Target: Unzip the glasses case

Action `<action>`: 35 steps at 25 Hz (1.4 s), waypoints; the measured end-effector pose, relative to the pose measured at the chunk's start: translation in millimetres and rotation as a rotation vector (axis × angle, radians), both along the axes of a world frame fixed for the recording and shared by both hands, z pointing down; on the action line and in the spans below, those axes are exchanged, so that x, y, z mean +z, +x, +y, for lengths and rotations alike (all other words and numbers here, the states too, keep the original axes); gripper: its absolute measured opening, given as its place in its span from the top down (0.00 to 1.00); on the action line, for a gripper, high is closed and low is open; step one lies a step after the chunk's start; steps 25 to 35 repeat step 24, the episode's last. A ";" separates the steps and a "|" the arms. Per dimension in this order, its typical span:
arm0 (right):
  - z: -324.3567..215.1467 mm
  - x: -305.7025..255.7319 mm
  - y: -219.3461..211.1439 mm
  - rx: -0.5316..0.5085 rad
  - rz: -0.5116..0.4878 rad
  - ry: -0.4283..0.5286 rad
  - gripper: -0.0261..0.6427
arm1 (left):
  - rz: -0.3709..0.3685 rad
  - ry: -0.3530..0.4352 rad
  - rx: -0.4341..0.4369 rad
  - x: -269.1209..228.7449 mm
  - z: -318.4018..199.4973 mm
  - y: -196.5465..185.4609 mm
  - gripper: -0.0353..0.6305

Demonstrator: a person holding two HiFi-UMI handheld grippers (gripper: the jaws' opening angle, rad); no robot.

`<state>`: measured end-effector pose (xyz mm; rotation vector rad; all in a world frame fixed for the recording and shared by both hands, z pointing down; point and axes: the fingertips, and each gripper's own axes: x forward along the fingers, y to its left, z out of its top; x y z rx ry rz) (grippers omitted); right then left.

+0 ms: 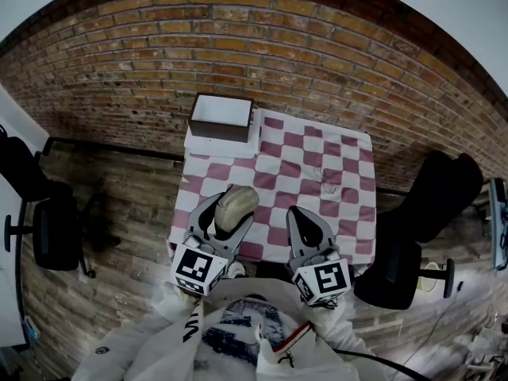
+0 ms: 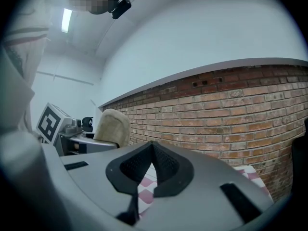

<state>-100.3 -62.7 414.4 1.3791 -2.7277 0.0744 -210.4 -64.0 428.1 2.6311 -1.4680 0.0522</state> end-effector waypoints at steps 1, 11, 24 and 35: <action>0.1 0.1 0.2 0.000 0.000 0.000 0.94 | -0.001 -0.001 0.002 0.3 0.1 0.6 0.50; -0.3 0.3 3.7 0.006 0.003 0.001 0.94 | -0.014 -0.001 0.016 1.2 -0.1 6.0 0.50; 1.4 0.6 1.4 0.003 0.009 -0.008 0.94 | -0.023 -0.013 0.038 2.4 2.3 9.0 0.50; 1.4 0.6 1.4 0.003 0.009 -0.008 0.94 | -0.023 -0.013 0.038 2.4 2.3 9.0 0.50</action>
